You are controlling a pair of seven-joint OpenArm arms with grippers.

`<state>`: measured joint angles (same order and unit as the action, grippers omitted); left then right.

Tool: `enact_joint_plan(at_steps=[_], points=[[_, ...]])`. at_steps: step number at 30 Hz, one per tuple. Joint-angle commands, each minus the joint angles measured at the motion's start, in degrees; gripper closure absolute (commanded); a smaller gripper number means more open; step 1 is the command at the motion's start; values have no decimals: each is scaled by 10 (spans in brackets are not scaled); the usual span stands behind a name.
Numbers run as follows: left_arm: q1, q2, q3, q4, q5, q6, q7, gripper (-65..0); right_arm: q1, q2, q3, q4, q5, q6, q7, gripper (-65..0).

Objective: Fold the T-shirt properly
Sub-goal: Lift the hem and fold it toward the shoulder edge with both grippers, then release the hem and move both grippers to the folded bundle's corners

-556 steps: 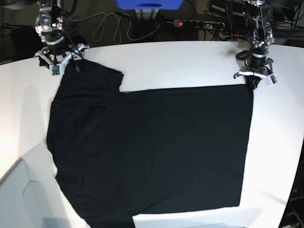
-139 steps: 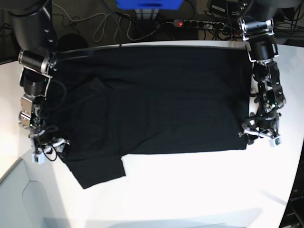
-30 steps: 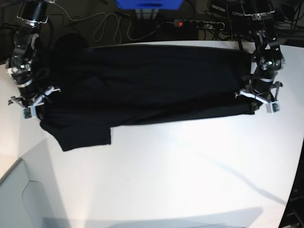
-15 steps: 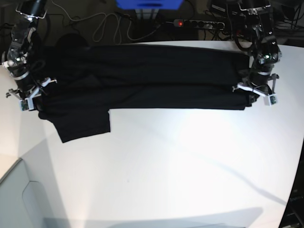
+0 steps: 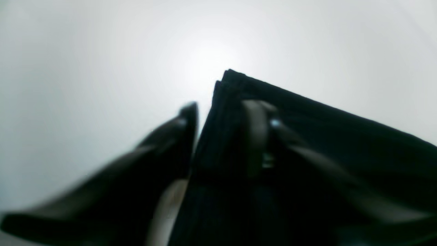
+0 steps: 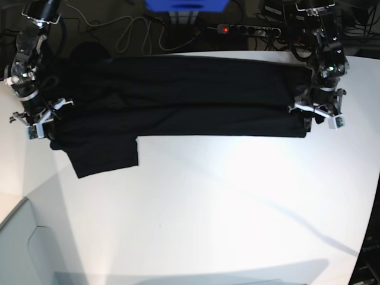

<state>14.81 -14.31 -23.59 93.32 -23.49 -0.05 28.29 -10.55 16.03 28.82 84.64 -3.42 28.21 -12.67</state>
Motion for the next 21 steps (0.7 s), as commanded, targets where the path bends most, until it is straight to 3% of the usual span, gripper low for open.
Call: enact_joint_plan(at_steps=[1, 3, 10, 19, 21], points=[[2, -9, -4, 18, -2, 0, -11, -330, 7, 10, 3, 9, 6, 6, 15, -1], [2, -9, -4, 30, -2, 0, -12, -369, 7, 10, 2, 9, 6, 6, 15, -1], [-32, -9, -4, -1, 1, 0, -12, -366, 8, 9, 0, 9, 6, 6, 14, -1], [-61, -9, 2, -56, -1, 0, -12, -365, 19, 11, -21, 11, 5, 6, -29, -1], [-63, -9, 2, -60, -1, -1, -13, -334, 19, 11, -21, 11, 5, 6, -29, -1]])
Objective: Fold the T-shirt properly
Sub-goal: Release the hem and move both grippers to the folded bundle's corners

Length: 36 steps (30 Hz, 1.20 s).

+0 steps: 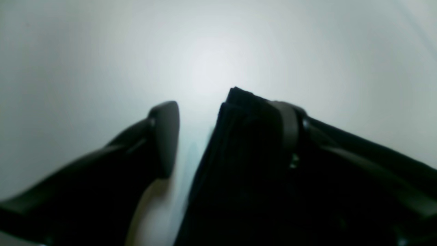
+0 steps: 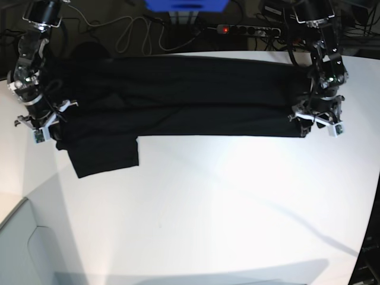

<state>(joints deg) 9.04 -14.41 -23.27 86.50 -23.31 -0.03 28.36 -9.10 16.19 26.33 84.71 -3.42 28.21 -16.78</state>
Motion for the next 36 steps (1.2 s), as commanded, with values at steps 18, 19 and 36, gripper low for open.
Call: enact_joint_plan(at_steps=[18, 19, 36], points=[[-15, -6, -2, -24, -3, -1, -14, 0, 4, 10, 4, 11, 5, 6, 13, -1], [-15, -6, -2, -22, -3, -1, -14, 0, 4, 10, 4, 12, 4, 6, 13, -2], [19, -4, -6, 86, -4, -1, -12, 0, 4, 8, 8, 54, 4, 6, 13, -411]])
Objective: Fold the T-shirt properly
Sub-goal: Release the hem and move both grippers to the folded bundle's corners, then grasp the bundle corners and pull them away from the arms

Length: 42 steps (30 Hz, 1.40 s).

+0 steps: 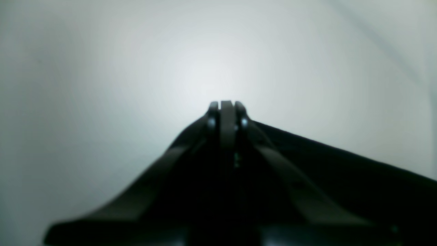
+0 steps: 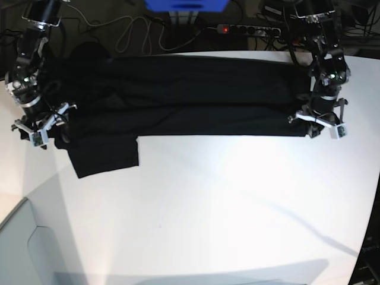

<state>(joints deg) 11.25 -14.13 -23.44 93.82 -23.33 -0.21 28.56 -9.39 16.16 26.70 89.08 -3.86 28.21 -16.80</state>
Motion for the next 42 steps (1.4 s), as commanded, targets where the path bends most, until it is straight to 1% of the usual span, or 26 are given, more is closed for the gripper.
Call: enact_joint_plan(at_steps=[1, 6, 9, 14, 18, 20, 22, 24, 28, 31, 37, 42], points=[[1, -7, -5, 13, -4, 1, -13, 0, 6, 8, 5, 16, 8, 6, 13, -411], [12, -7, -5, 21, -4, 1, -15, 0, 8, 8, 5, 24, 8, 6, 13, -416], [17, -7, -5, 21, -4, 1, -17, 0, 33, 8, 5, 13, 8, 6, 7, -416], [19, -7, -5, 21, -4, 1, -17, 0, 96, 10, 1, -9, 8, 6, -86, -417], [20, -7, -5, 21, -4, 1, -17, 0, 166, 10, -1, -51, 8, 6, -160, -417], [20, -7, -5, 21, -4, 1, -16, 0, 202, 10, -1, -89, 8, 6, -187, -417], [20, -7, -5, 21, -4, 1, -15, 0, 231, 10, -1, -132, 8, 6, -199, -417], [20, -7, -5, 21, -4, 1, -15, 0, 247, 10, -3, -164, 8, 6, -203, -417], [20, -7, -5, 21, -4, 1, -15, 0, 259, 10, -53, -212, 8, 6, -197, -417], [20, -7, -5, 21, -4, 1, -15, 0, 260, 9, -78, -217, 8, 6, -197, -417], [20, -7, -5, 21, -4, 1, -15, 0, 260, 8, -82, -220, 8, 6, -196, -417], [20, -7, -5, 20, -4, 1, -16, 0, 278, 8, -81, -278, 8, 6, -180, -417]])
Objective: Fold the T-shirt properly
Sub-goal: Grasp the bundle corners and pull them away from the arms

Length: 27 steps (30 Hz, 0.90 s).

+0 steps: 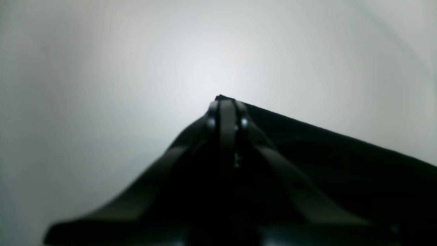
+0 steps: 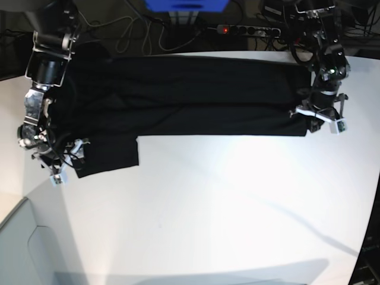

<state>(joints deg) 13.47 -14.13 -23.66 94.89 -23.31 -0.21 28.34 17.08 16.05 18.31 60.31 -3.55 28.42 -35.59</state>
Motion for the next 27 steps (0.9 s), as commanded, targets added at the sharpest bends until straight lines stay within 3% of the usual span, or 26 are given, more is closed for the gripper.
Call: enact_joint_plan(at_steps=[1, 6, 8, 10, 13, 19, 27], points=[[-2, -7, -3, 10, -4, 1, -15, 0, 15, 9, 3, -1, 5, 4, 13, -417], [-2, -8, -3, 10, -4, 1, -15, 0, 19, 9, 3, -13, 5, 4, 12, -403], [-2, -8, -3, 10, -4, 1, -15, 0, 19, 8, 3, -17, 5, 4, 10, -352], [-2, -8, -4, 10, -4, 1, -15, 0, 19, 2, 1, -24, 5, 4, 9, -254], [0, -8, -4, 10, -4, 1, -15, 0, 20, 1, 1, -28, 5, 4, 9, -3], [7, -10, -5, 11, -4, 1, -16, 0, 23, 2, 2, 4, 5, 4, 9, 0], [12, -9, -35, 44, -4, 1, -12, 0, -18, 2, 6, 208, 7, 5, -37, -1]])
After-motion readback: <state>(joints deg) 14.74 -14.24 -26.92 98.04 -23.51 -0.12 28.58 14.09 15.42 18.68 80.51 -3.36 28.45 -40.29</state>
